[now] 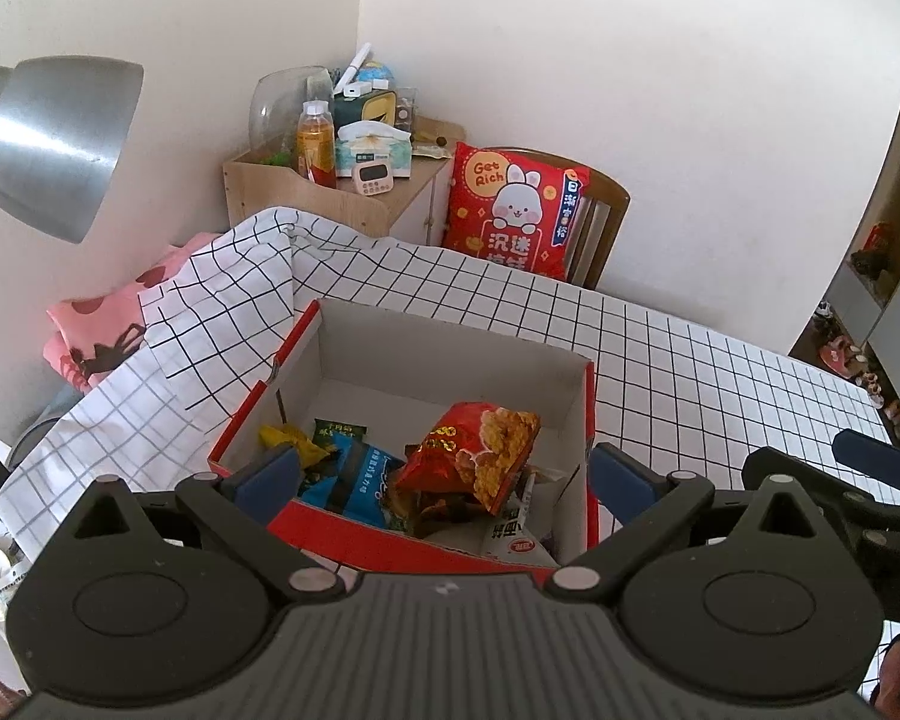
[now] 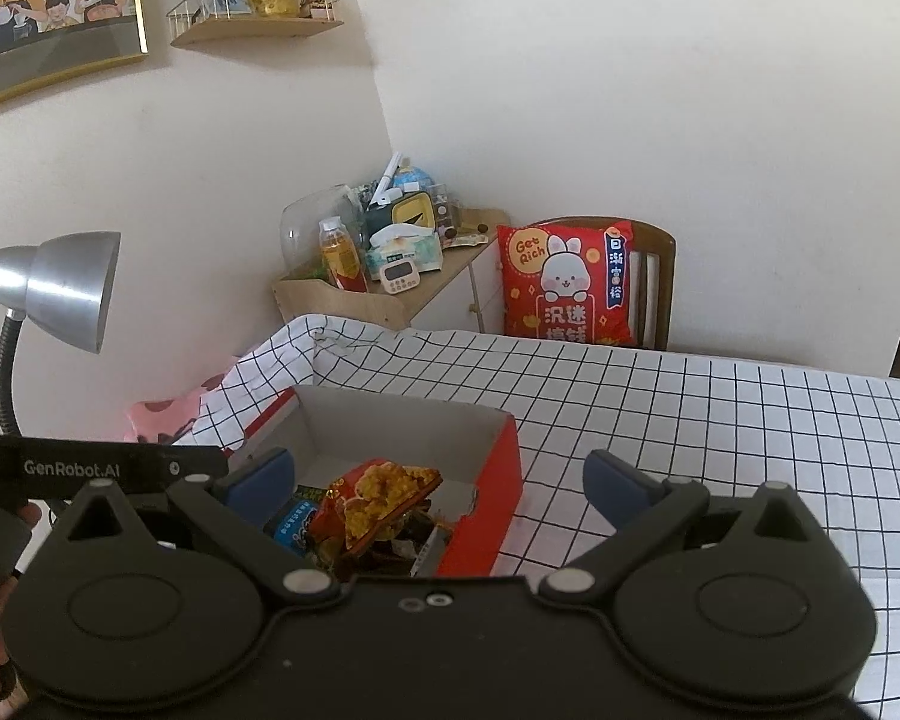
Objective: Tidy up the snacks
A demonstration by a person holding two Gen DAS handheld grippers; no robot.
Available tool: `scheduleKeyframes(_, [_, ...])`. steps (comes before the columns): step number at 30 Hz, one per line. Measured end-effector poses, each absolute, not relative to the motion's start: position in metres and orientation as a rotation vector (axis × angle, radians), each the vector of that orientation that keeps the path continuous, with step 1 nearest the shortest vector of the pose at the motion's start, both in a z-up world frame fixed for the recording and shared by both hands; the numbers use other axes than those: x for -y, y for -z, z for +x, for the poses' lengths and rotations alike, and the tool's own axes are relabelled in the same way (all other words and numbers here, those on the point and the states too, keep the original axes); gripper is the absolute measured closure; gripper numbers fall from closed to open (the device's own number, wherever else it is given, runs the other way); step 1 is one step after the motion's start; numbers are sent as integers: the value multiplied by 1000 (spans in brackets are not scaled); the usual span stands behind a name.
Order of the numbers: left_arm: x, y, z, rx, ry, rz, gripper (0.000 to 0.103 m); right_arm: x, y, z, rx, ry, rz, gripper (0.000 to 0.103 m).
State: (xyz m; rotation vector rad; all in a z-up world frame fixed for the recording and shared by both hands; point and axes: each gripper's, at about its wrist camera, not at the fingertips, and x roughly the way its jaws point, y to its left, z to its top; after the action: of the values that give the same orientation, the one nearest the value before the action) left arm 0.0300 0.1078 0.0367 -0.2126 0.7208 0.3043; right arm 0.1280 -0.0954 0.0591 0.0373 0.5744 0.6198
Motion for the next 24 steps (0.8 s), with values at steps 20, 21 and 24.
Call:
scheduleKeyframes(20, [-110,-36,30,-740,-294,-208,0,94,-59,128,-595,-611,39,0])
scheduleKeyframes(21, [-110,-36,30,-741,-292,-206,0,94,-59,128,-596,-610,40,0])
scheduleKeyframes(24, [-110,-35,30,-743,-289,-200,0,95,-59,129,-596,-609,40,0])
